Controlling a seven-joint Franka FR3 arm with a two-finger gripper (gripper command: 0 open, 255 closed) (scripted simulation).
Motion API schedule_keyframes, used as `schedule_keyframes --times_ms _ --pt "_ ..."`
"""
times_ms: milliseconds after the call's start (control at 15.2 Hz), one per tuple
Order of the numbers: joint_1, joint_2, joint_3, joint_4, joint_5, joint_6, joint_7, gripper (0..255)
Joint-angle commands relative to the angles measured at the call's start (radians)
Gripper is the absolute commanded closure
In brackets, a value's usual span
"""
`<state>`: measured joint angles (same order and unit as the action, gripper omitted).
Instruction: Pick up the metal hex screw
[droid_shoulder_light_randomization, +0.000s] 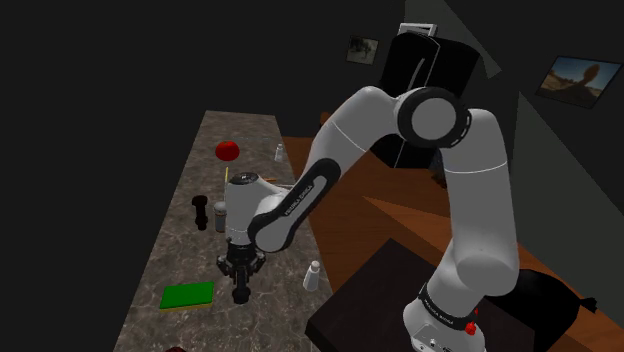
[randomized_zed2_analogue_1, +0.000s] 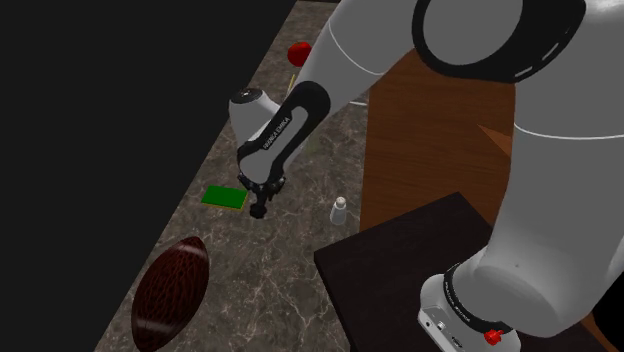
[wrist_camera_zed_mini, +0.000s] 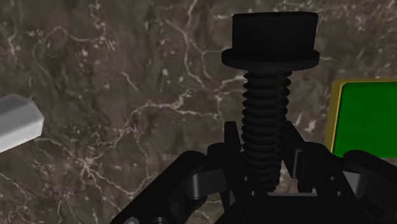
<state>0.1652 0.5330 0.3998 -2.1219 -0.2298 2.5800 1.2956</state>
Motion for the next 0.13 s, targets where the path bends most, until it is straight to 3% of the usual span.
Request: schedule_keyframes --times_ms 0,66 --pt "-0.007 -0.017 0.008 -0.007 0.008 -0.010 -0.005 255" --pt "-0.007 -0.017 0.008 -0.007 0.008 -0.010 -0.005 255"
